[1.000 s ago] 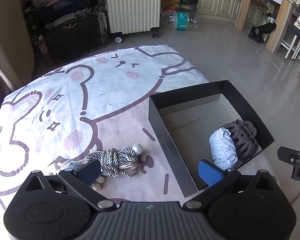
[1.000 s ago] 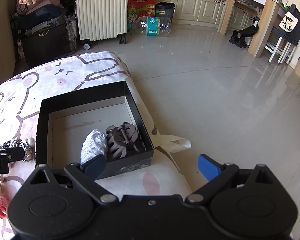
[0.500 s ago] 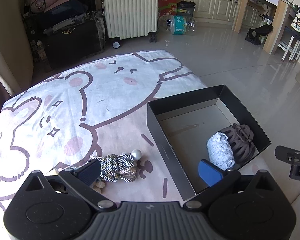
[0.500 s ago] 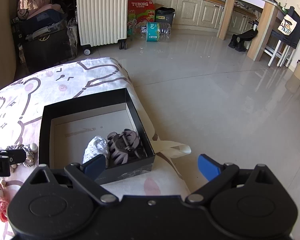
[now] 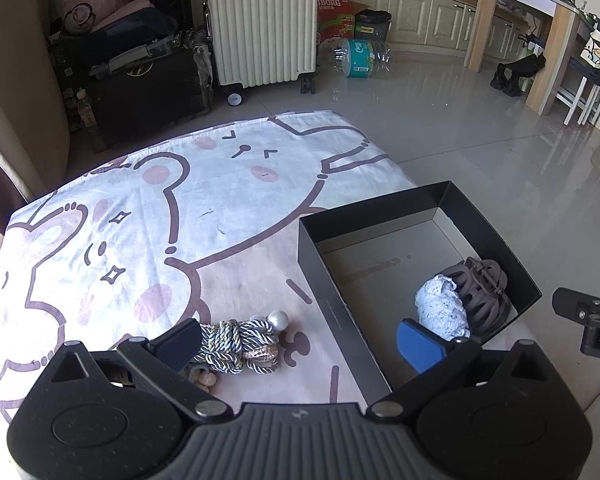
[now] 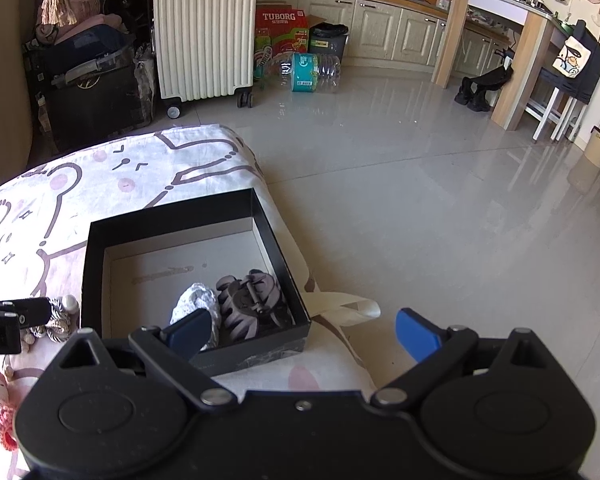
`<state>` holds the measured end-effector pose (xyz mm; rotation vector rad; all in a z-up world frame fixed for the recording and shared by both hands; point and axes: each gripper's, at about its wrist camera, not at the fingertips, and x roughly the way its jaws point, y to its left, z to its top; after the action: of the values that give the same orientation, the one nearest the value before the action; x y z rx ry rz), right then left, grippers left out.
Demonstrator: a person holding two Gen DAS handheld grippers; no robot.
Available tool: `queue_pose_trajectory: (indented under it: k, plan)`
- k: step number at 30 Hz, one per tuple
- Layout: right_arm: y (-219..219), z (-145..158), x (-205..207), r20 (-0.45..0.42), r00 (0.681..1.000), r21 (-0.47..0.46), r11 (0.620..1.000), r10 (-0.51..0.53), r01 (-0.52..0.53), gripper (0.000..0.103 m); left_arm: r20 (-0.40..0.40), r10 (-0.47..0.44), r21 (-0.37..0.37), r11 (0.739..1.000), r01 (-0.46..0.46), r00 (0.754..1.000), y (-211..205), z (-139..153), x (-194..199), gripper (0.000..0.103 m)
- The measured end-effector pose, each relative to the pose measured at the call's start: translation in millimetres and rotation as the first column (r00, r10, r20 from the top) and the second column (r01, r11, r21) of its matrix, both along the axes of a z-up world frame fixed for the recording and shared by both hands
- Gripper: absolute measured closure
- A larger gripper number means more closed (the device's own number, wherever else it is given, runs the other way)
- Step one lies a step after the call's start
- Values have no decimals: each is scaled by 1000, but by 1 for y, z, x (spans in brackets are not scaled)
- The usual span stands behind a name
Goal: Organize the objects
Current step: 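Withdraw both open tools from the box, then move both tools back toward the remaining toys on the bed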
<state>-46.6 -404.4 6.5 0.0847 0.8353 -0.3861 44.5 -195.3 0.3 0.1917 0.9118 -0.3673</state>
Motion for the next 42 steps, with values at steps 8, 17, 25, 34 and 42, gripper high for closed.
queue_pose_trajectory:
  k: [8,17,25,34,42]
  plan:
    - [7,6,7,14,1000,-12,1000,25,-24,3,13,32,-16,999,-31,999,11,7,7,1]
    - [24,19,23,38,996,-26,996,87,-86,3,33,87,-36,996,-86,996,35,16,16,1]
    - [49,24,39,45,985,-39,986,166,-164,3,42,146,-43,989,-144,988,69,24,22,1]
    - [85,26,56,44,962,-37,963,268,-266,3,29,229,-41,973,-228,973,117,21,19,1]
    - [116,29,62,47,935,-29,936,353,-352,3,12,290,-65,955,-289,957,153,21,11,1]
